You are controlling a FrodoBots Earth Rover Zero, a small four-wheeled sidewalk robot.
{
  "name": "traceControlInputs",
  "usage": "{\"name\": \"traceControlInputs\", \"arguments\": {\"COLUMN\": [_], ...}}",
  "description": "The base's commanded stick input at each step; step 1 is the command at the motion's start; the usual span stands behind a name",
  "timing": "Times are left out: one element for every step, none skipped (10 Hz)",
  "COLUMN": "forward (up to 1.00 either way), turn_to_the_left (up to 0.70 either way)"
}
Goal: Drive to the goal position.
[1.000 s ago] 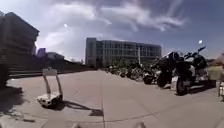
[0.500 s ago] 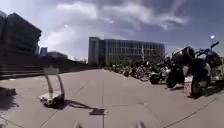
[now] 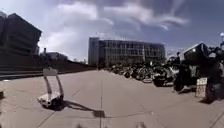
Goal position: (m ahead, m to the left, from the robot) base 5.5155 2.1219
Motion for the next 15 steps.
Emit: {"name": "traceControlInputs", "arguments": {"forward": [0.7, 0.7, 0.7, 0.7, 0.7, 0.7, 0.7, 0.7, 0.7, 0.7, 0.7, 0.7, 0.7, 0.7, 0.7], "turn_to_the_left": [0.03, 0.16, 0.08, 0.03, 0.03, 0.03, 0.04, 0.11, 0.14, 0.15, 0.03, 0.03, 0.03, 0.03, 0.03]}}
